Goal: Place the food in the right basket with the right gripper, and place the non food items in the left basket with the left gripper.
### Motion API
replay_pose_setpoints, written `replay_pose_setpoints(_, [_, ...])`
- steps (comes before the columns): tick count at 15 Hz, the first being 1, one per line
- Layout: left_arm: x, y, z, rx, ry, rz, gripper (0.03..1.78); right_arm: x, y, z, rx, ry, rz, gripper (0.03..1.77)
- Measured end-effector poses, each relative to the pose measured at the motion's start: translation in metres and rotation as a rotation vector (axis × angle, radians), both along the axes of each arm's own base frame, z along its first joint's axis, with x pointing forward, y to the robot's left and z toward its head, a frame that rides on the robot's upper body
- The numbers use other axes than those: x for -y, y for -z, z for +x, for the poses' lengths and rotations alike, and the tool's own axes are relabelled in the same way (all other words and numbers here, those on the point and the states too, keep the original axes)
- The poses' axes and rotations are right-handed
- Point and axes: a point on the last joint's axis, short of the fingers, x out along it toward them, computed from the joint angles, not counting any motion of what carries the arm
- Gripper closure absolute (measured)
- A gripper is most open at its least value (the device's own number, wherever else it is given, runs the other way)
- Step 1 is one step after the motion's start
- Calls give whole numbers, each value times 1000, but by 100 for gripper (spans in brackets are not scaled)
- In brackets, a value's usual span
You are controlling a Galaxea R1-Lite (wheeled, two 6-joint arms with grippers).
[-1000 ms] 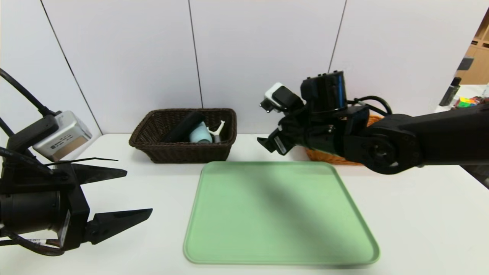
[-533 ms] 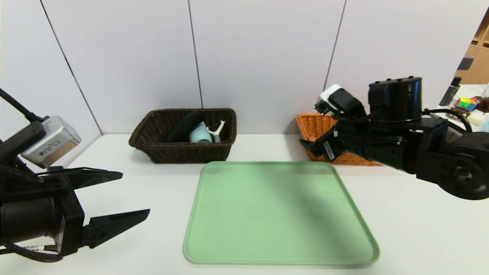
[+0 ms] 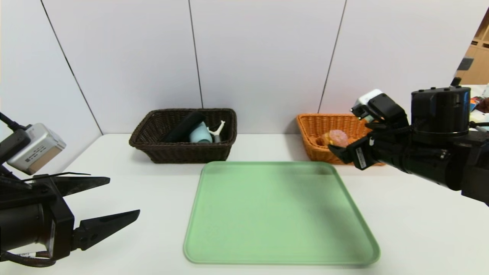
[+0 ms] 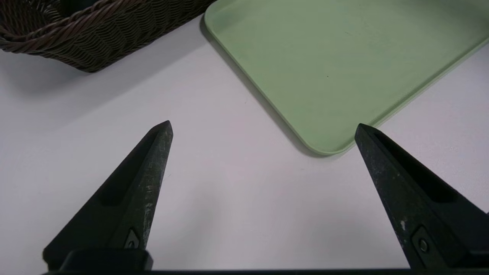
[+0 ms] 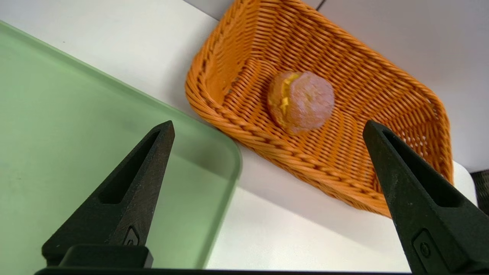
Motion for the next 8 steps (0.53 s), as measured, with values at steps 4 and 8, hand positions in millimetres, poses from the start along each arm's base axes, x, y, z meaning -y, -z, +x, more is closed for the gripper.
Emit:
replay_pose_setpoints(4, [-3, 3, -4, -1, -17, -3, 12, 21, -5, -18, 17, 53, 13, 11])
replay_pose_setpoints(8, [-6, 8, -7, 24, -39, -10, 12, 42, -5, -38, 27, 112, 17, 11])
